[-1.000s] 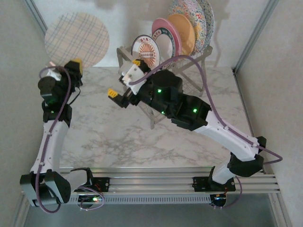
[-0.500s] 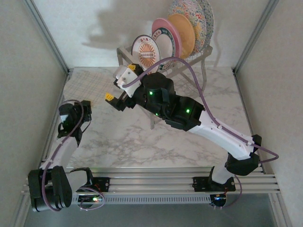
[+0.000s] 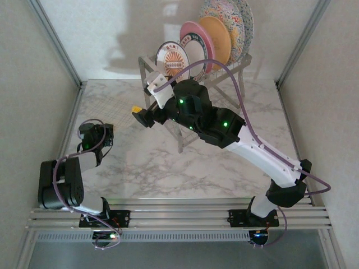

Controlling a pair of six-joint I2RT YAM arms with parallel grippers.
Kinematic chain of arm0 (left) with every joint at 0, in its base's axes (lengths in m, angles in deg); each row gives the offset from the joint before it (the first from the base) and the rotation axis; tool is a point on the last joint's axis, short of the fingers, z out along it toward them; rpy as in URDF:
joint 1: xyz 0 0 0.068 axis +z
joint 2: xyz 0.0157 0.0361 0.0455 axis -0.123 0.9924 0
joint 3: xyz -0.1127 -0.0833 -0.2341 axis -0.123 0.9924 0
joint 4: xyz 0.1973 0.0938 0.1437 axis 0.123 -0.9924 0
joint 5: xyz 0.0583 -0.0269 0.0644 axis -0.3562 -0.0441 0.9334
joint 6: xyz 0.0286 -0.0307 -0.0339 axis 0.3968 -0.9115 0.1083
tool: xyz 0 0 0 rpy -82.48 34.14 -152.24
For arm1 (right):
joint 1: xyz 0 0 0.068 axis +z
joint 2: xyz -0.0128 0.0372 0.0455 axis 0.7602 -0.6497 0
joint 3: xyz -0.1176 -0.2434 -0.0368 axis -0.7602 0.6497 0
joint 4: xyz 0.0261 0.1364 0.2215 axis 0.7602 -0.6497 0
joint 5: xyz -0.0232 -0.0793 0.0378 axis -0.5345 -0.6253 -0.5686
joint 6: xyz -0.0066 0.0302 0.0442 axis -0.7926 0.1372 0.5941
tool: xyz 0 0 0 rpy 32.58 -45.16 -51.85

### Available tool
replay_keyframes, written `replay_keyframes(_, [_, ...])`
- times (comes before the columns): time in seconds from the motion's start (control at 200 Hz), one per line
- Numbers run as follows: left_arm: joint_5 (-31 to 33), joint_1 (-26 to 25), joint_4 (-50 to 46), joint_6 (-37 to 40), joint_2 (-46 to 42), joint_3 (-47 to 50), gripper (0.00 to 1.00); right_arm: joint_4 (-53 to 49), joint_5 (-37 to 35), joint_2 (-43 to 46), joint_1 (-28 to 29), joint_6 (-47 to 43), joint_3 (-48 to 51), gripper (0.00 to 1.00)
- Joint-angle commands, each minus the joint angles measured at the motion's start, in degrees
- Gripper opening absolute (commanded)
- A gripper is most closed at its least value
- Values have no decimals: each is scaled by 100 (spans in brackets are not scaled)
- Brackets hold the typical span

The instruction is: Unload the plates from the dish rack

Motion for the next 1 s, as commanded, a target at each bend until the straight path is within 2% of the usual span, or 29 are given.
replay_keyframes(0.0, [-185,49,836,206,329,-466,0,-56,141,87,-43,155,-171,99])
replay_keyframes(0.355, [-377,49,1037,207,1705,-1356,0,-97,148,77,-117,266,-204,99])
replay_keyframes(0.791, [-518,49,835,278,2920,-2382,0,-203,-147,96,-160,322,-264,99])
replay_keyframes(0.921, [-581,49,800,221,3161,-2534,8,-250,-105,61,-166,359,-311,99])
replay_keyframes(0.991, [-577,45,716,225,3190,-2585,19,-301,-83,18,-164,365,-389,99])
